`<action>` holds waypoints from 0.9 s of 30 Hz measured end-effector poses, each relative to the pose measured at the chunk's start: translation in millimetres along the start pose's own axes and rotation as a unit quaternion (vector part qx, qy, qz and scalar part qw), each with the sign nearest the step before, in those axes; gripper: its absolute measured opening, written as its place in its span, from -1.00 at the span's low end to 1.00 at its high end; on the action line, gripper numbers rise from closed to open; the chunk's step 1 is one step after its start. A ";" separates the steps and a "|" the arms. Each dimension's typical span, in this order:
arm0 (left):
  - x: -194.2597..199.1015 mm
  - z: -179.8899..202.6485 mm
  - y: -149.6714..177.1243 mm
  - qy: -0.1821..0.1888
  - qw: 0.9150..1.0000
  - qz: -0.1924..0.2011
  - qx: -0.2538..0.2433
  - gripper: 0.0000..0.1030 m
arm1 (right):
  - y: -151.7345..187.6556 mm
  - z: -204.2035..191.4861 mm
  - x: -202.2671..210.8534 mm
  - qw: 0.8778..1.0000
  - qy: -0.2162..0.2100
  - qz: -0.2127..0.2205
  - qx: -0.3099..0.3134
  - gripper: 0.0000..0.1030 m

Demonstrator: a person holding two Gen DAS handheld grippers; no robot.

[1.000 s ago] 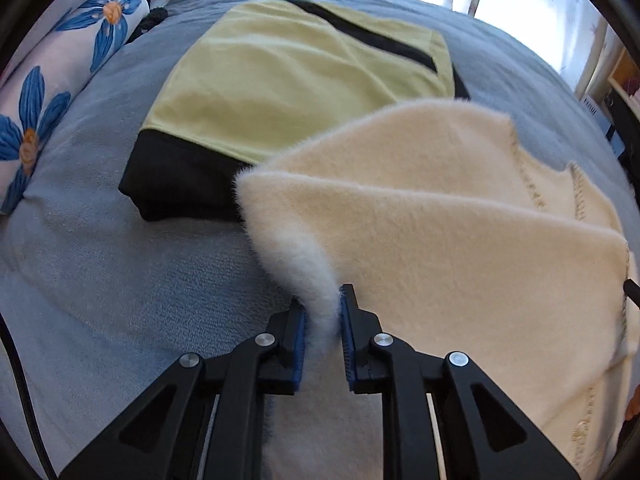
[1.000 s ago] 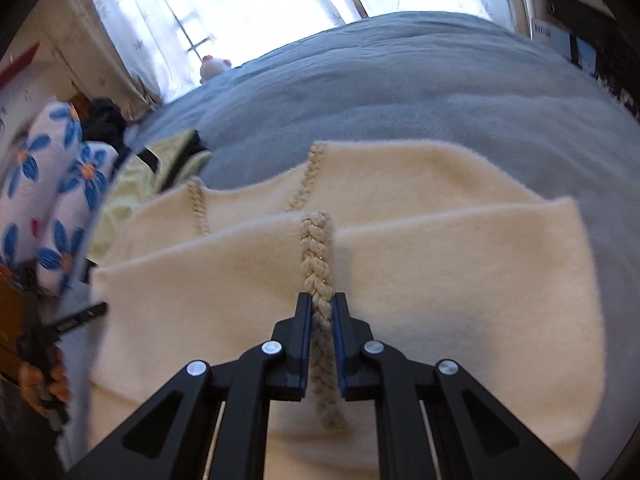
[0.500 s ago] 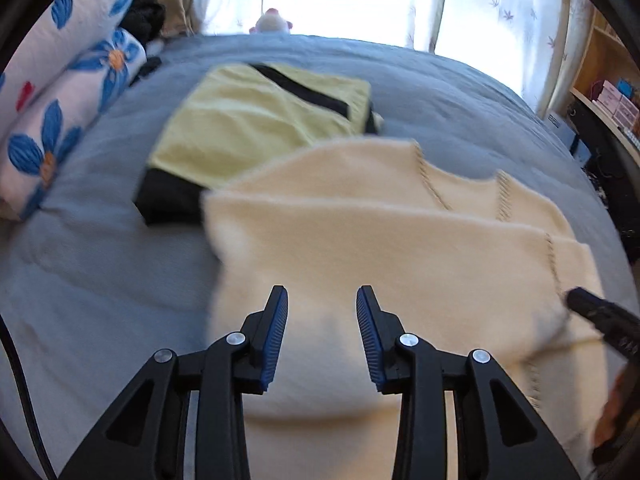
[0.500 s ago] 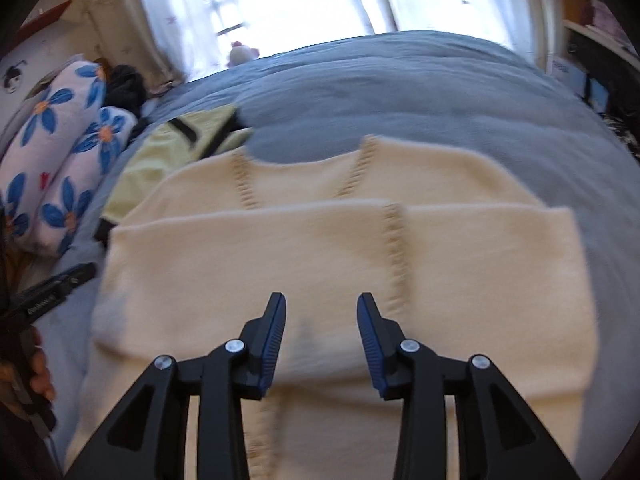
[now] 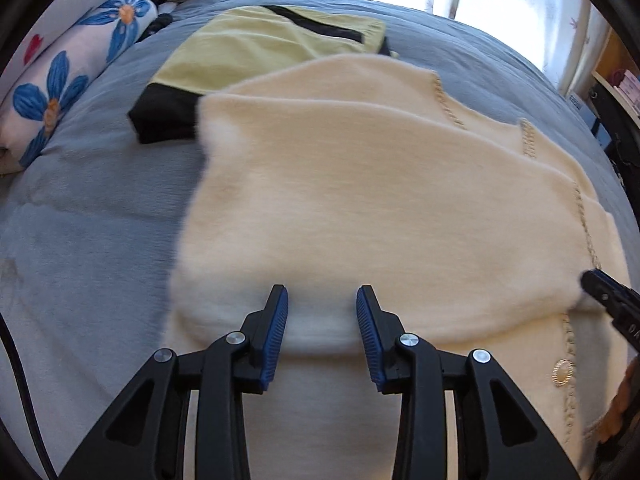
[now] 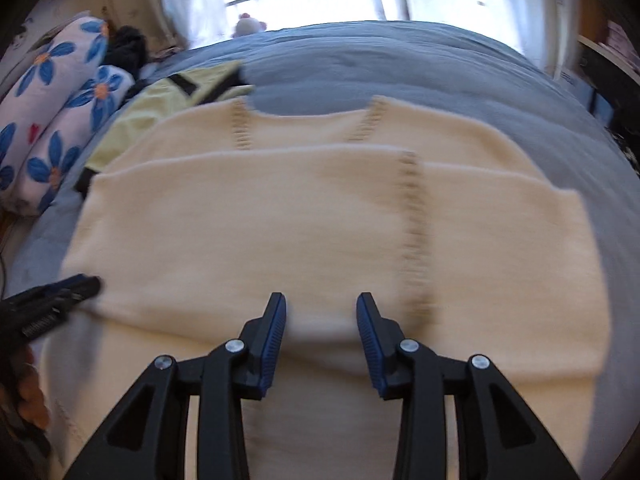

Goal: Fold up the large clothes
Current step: 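Open the left tool and release the folded side, then move both open tools down to the braided hem of the cardigan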

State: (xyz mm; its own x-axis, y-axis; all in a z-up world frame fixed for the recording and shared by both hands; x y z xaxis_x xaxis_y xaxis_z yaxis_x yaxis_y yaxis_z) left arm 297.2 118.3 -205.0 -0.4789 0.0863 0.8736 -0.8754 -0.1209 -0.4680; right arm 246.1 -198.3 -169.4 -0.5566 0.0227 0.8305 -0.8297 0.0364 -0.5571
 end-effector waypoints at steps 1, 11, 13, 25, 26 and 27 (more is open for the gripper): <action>-2.6 -3.5 -0.3 0.006 1.000 -0.012 0.006 -0.33 | 2.1 7.4 1.9 1.000 -0.023 -0.002 -0.014 -0.34; 9.6 5.1 -1.3 -0.003 1.000 -0.005 -0.015 0.12 | 12.5 15.2 13.6 0.998 -0.028 -0.013 -0.058 -0.28; 13.6 5.9 -4.4 -0.005 1.000 0.003 -0.019 0.12 | 12.9 13.3 17.1 0.997 -0.034 -0.012 -0.065 -0.28; 67.3 5.5 -2.7 -0.003 0.999 0.034 -0.007 0.26 | 25.1 3.2 55.4 0.995 -0.065 -0.004 -0.080 -0.28; 73.2 6.5 -1.1 -0.002 0.999 0.036 -0.008 0.27 | 25.5 1.5 62.6 0.995 -0.067 0.001 -0.079 -0.28; 79.5 8.1 1.2 0.000 0.999 0.037 -0.010 0.28 | 25.9 0.1 68.4 0.995 -0.069 0.005 -0.078 -0.28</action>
Point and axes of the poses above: each gripper's, at about its wrist camera, not at the fingertips, and x roughly against the way its jaws point, z to its right, y to its underside, the point moved 6 cm from there along -x, roughly the way its jaws point, and after that the axes turned 4 degrees about x, right-handed, at the moved point
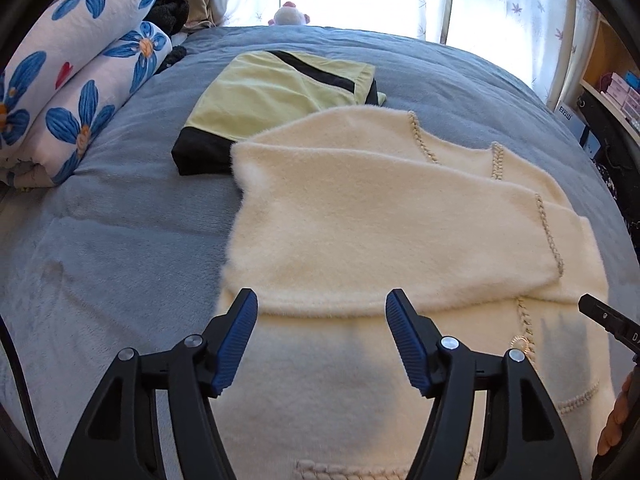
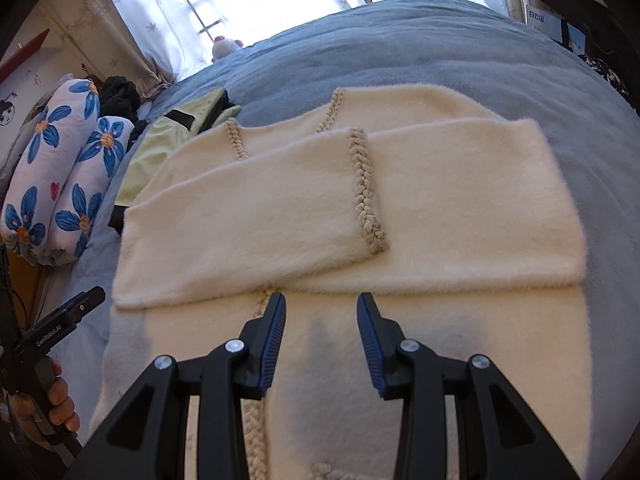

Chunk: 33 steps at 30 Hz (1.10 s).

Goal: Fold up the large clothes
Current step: 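Move both open tools down to the braided hem of the cardigan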

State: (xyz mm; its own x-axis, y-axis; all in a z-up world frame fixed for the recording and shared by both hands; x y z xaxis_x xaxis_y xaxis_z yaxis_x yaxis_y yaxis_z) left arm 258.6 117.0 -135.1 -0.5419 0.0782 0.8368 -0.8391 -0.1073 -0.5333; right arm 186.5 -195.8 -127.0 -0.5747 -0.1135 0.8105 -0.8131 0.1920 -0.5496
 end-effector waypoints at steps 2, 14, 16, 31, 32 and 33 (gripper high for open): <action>10.9 2.8 3.0 0.004 1.000 0.002 -0.004 0.31 | 2.0 -3.6 12.1 1.000 -0.003 0.007 0.002 -0.28; 105.8 16.9 35.4 0.002 0.998 0.047 -0.032 0.39 | 26.9 -28.0 97.5 0.998 -0.005 0.053 0.038 -0.27; 122.2 16.0 41.1 -0.004 0.998 0.056 -0.036 0.43 | 34.2 -32.0 112.9 0.997 -0.001 0.062 0.045 -0.22; 193.3 -31.3 98.3 -0.017 0.998 0.064 -0.010 0.47 | 92.1 -45.4 190.5 0.992 0.009 0.096 0.087 -0.03; 195.0 -36.1 104.6 -0.017 0.998 0.063 -0.010 0.47 | 96.2 -44.0 192.3 0.992 0.010 0.094 0.088 -0.01; 195.8 -39.8 109.9 -0.016 0.998 0.061 -0.009 0.48 | 101.5 -41.9 194.1 0.992 0.012 0.092 0.089 0.07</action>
Point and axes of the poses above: each gripper's, at about its wrist camera, not at the fingertips, and x roughly against the way its jaws point, z to its right, y to its underside, the point moved 6 cm from there along -x, roughly the way its jaws point, and after that the axes turned 4 degrees about x, right-handed, at the moved point
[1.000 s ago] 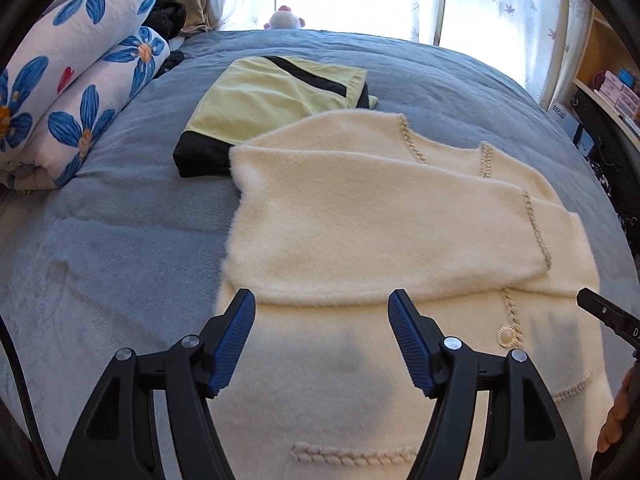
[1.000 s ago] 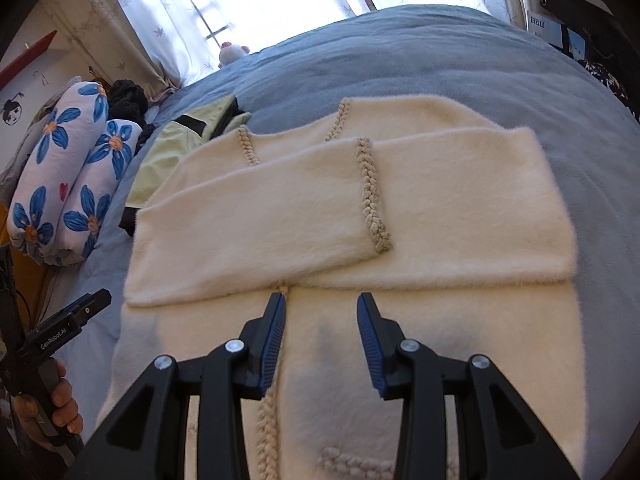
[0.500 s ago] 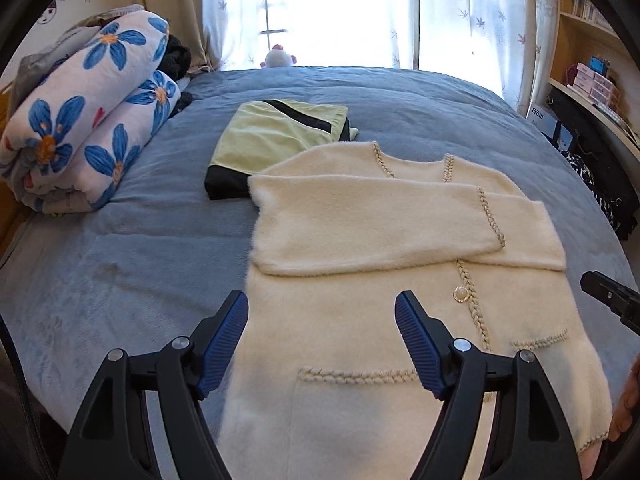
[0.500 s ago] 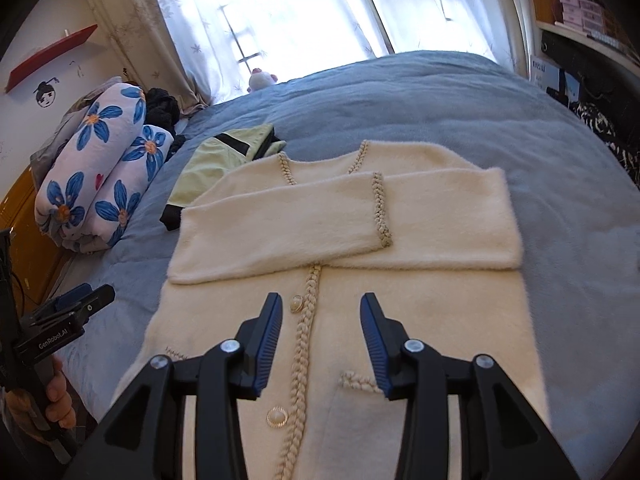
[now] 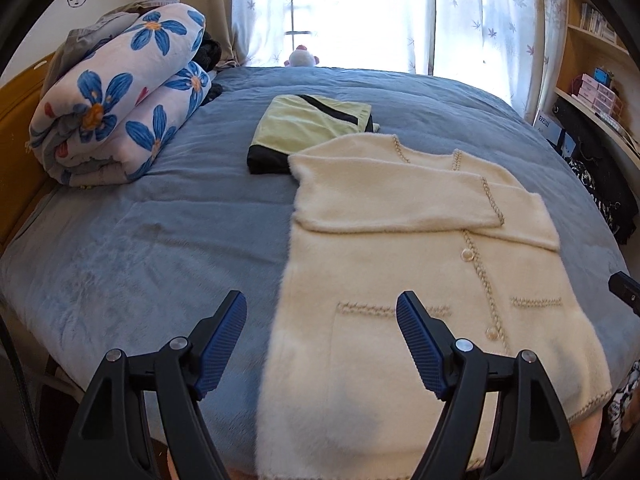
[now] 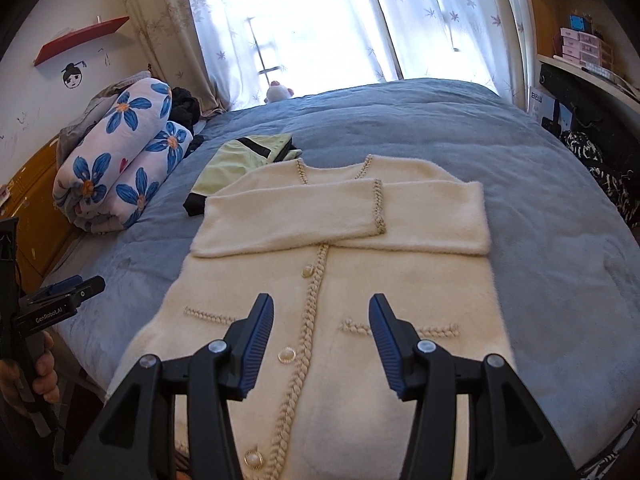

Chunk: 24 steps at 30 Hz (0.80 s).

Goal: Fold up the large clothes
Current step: 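Move both open tools down to the braided hem of the cardigan, then grasp the hem corners with the left tool while the right tool grasps the other corner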

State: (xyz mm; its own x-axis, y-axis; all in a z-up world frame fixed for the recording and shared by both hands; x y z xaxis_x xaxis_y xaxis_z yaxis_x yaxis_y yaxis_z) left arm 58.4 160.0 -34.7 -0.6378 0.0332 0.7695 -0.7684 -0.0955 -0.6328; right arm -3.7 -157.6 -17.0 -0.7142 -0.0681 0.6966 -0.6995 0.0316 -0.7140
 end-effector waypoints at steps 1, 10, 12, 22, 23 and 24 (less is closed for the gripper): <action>0.9 -4.7 6.4 0.002 1.000 -0.004 0.000 0.48 | 4.5 1.3 1.9 1.000 0.002 -0.002 0.001 0.12; -29.3 -46.5 77.1 0.033 0.996 -0.085 0.020 0.48 | 56.3 38.4 1.0 0.998 0.036 -0.052 0.004 0.22; -43.9 -57.3 94.9 0.039 0.993 -0.111 0.031 0.48 | 69.2 54.1 -0.7 0.997 0.048 -0.066 -0.005 0.22; -79.3 -73.0 138.4 0.066 0.983 -0.163 0.048 0.48 | 136.9 142.0 -4.7 0.983 0.095 -0.132 -0.083 0.22; -80.4 -71.9 139.7 0.068 0.983 -0.164 0.045 0.50 | 143.1 148.0 -6.4 0.981 0.095 -0.140 -0.092 0.22; -81.6 -70.3 140.4 0.072 0.983 -0.166 0.042 0.57 | 149.5 153.8 -8.5 0.979 0.093 -0.148 -0.103 0.22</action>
Point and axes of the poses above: each gripper's, at about its wrist camera, not at the fingertips, and x roughly against the way its jaws point, z to its right, y to its underside, the point moved 6 cm from there along -x, roughly the way its jaws point, and after that the axes turned 4 degrees about x, right-handed, at the moved point
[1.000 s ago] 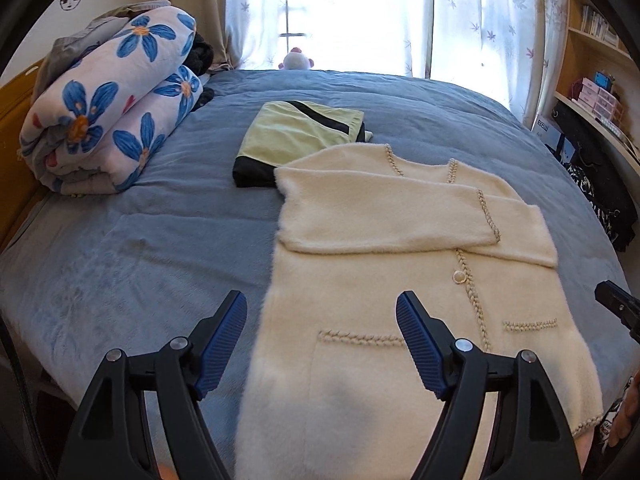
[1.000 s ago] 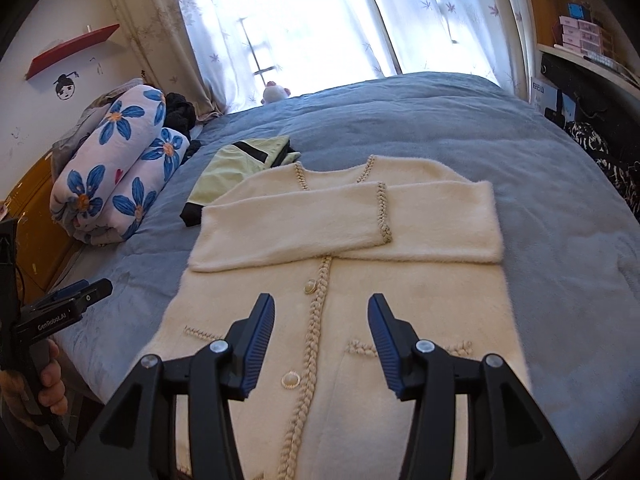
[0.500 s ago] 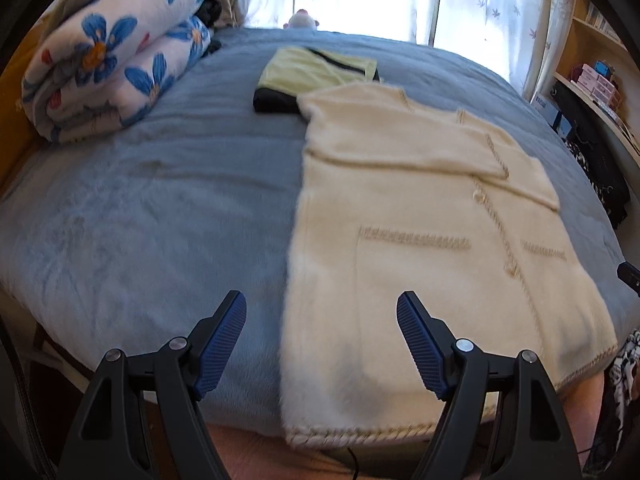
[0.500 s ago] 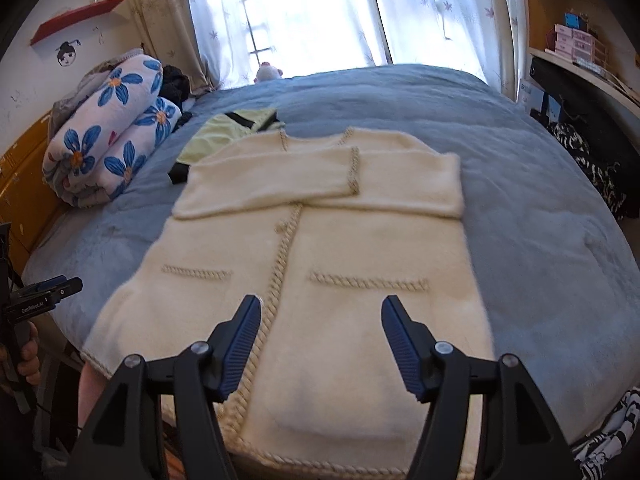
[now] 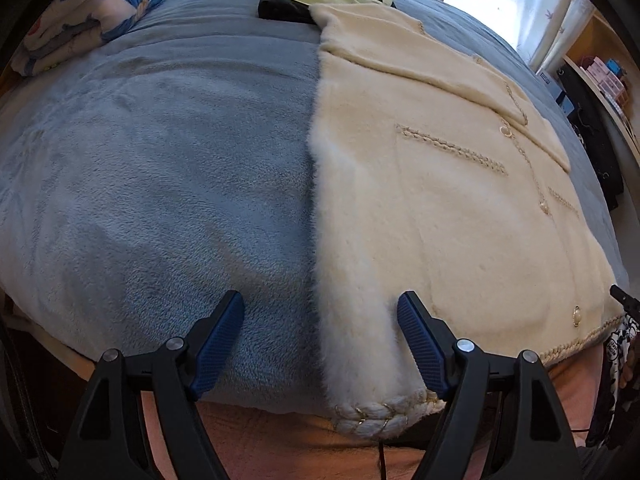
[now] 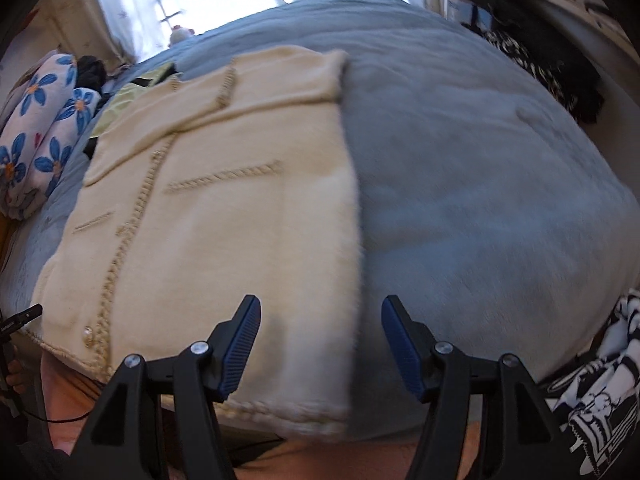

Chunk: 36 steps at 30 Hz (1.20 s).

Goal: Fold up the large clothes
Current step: 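Grasp the hem corners with the left tool while the right tool grasps the other corner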

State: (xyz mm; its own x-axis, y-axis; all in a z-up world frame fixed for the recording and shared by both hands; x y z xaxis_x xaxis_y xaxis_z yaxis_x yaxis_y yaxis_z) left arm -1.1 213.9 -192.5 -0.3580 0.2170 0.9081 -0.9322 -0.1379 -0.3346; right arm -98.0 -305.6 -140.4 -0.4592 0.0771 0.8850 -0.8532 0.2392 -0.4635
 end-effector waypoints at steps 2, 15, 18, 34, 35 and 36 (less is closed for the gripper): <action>-1.5 1.2 -1.2 0.004 1.000 -0.002 -0.003 0.59 | 6.0 8.3 -6.7 1.000 -0.018 -0.012 -0.020 0.22; -17.8 10.3 0.0 0.048 0.999 -0.024 -0.003 0.73 | 8.9 -13.5 -24.8 0.993 -0.111 -0.027 -0.017 -0.55; -18.1 11.6 1.4 0.045 0.999 -0.023 -0.001 0.73 | 9.9 -12.9 -25.5 0.993 -0.115 -0.027 -0.021 -0.58; 12.6 58.5 0.5 0.010 0.999 0.022 -0.042 -0.85 | 0.3 -34.1 10.1 0.996 -0.078 0.016 0.029 -0.88; 22.6 59.1 0.4 0.014 0.999 0.031 -0.039 -0.85 | -2.1 -34.3 19.1 0.996 -0.081 0.024 0.028 -0.89; 32.6 59.3 0.6 0.019 0.998 0.039 -0.037 -0.86 | -3.9 -34.1 26.3 0.995 -0.088 0.030 0.026 -0.89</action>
State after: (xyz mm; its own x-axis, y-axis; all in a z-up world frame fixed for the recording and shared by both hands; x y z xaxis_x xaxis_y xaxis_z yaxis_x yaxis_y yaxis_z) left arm -10.2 163.6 -148.1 -0.4306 0.2453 0.8686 -0.9020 -0.0840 -0.4235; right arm -98.4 -271.6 -113.9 -0.5424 -0.0814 0.8362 -0.8322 0.1883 -0.5215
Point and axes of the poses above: each gripper's, at about its wrist camera, not at the fingertips, and x roughly against the way its jaws point, z to its right, y to its underside, the point moved 6 cm from there along -x, roughly the way its jaws point, and after that the axes turned 4 degrees about x, right-handed, at the moved point
